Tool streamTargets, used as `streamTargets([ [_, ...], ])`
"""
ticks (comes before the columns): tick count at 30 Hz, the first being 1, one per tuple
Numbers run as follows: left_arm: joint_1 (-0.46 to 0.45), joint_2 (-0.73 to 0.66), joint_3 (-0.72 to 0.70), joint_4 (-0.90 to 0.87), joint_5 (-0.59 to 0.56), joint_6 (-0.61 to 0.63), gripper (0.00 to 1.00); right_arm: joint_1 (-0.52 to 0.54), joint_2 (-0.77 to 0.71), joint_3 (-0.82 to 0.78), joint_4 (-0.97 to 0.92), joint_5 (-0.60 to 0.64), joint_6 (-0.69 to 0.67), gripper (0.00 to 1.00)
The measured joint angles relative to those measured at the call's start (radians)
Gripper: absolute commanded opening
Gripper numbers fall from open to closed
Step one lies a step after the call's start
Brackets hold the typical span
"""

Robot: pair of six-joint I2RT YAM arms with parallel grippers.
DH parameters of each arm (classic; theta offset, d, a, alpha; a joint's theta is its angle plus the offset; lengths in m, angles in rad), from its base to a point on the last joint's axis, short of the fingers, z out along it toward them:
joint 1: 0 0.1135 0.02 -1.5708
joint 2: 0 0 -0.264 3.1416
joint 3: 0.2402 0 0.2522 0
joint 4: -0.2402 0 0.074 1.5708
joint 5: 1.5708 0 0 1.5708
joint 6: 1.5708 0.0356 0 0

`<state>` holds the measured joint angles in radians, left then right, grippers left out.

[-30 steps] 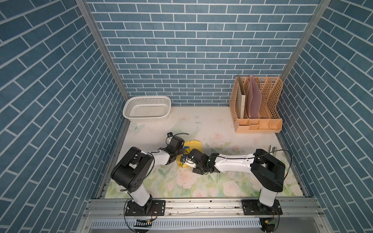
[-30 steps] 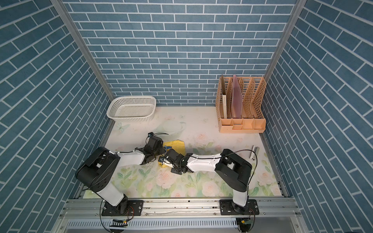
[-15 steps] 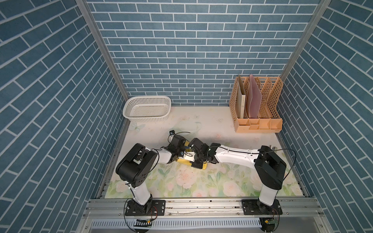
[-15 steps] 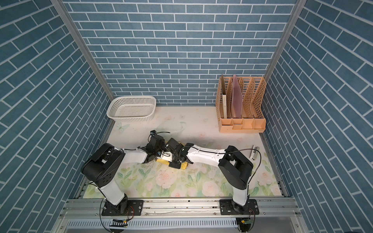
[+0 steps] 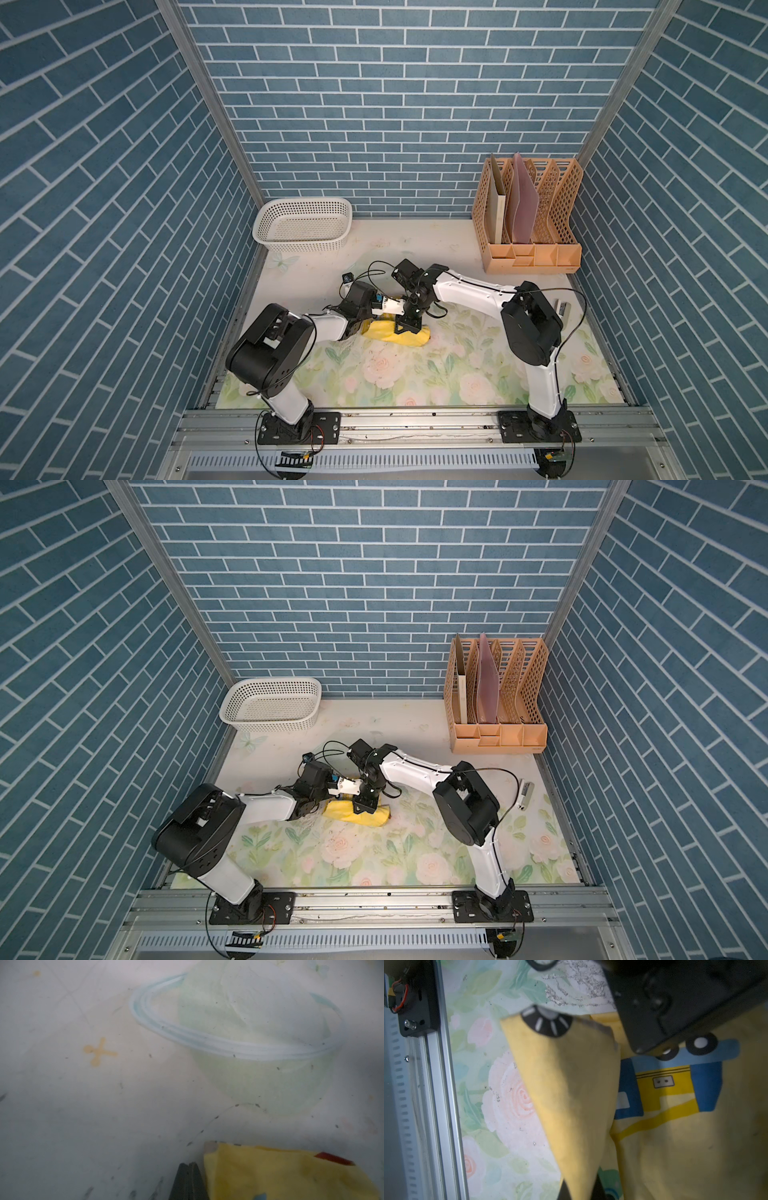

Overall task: Roll up the pillowcase
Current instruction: Roll the pillowcase at the center of the board.

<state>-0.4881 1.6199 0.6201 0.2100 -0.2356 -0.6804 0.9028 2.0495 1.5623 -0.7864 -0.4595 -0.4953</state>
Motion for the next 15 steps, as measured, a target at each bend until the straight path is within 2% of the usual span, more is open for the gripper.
streamTargets([
  [7, 0.111, -0.123, -0.048, -0.019, -0.004, -0.007, 0.02, 0.0, 0.051, 0.032, -0.048, -0.024, 0.001, 0.0],
  [10, 0.138, -0.169, -0.076, -0.013, -0.005, -0.016, 0.05, 0.0, 0.061, 0.046, -0.067, -0.028, 0.001, 0.0],
  [15, 0.151, -0.179, -0.093, -0.01, -0.001, -0.023, 0.0, 0.0, 0.095, 0.122, -0.129, -0.049, 0.001, 0.0],
])
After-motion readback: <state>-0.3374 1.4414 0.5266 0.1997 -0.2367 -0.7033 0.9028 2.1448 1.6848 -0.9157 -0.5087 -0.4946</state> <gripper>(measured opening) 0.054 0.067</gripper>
